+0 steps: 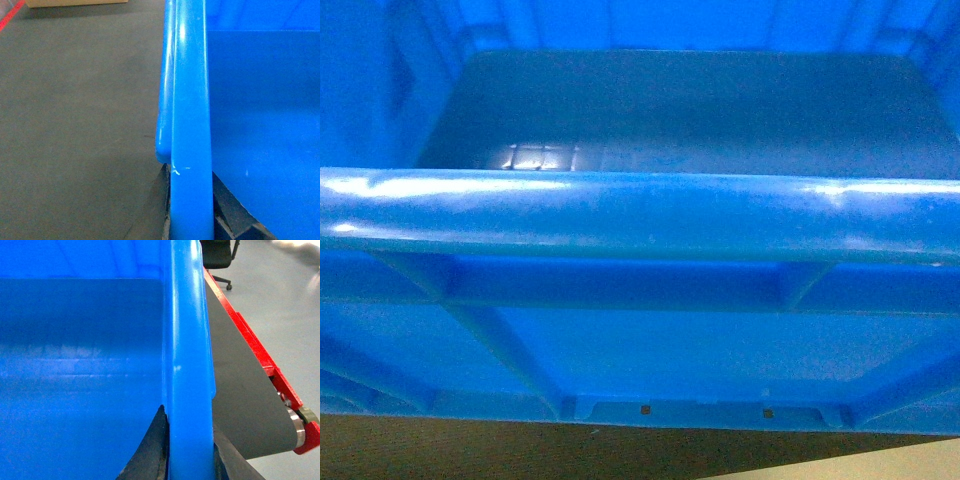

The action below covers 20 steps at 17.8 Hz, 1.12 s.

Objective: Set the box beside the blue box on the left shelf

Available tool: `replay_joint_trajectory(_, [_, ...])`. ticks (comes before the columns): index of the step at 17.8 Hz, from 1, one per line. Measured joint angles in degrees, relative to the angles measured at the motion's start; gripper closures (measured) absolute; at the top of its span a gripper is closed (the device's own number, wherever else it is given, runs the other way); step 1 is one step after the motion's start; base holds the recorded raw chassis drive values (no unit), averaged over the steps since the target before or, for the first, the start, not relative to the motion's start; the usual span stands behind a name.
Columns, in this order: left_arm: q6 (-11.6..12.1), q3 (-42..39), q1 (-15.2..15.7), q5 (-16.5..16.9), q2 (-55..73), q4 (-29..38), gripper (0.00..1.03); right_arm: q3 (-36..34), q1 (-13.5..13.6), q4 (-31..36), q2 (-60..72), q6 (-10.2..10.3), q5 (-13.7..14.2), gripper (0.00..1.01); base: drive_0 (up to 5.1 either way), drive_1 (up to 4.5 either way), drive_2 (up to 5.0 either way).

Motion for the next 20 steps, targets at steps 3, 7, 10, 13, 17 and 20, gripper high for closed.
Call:
replay_joint_trajectory(3, [0.0, 0.0, 0.0, 0.0, 0.0, 0.0, 0.93, 0.0, 0.0, 0.1, 0.0, 0.0, 0.0, 0.91, -1.7, -1.67, -1.7])
replay_joint_trajectory(7, [0.0, 0.0, 0.0, 0.0, 0.0, 0.1, 0.93, 0.0, 0.0, 0.0, 0.0, 0.0, 0.0, 0.91, -1.6, -1.6, -1.6])
replay_joint_trajectory(10, [0.0, 0.0, 0.0, -0.1, 0.0, 0.1, 0.93, 0.0, 0.0, 0.0, 0.0, 0.0, 0.0, 0.91, -1.6, -1.58, -1.6])
replay_joint_trajectory(13, [0.0, 0.0, 0.0, -0.1, 0.0, 0.1, 0.93, 0.0, 0.0, 0.0, 0.0, 0.0, 0.0, 0.91, -1.5, -1.49, -1.5])
replay_joint_trajectory(17, [0.0, 0.0, 0.0, -0.1, 0.0, 0.1, 0.93, 0.0, 0.0, 0.0, 0.0, -0.1, 0.0, 0.91, -1.5, -1.54, -1.5])
replay_joint_trajectory(20, [0.0, 0.0, 0.0, -0.1, 0.0, 0.0, 0.93, 0.0, 0.0, 0.0, 0.0, -0.1, 0.0, 0.91, -1.6, -1.59, -1.6])
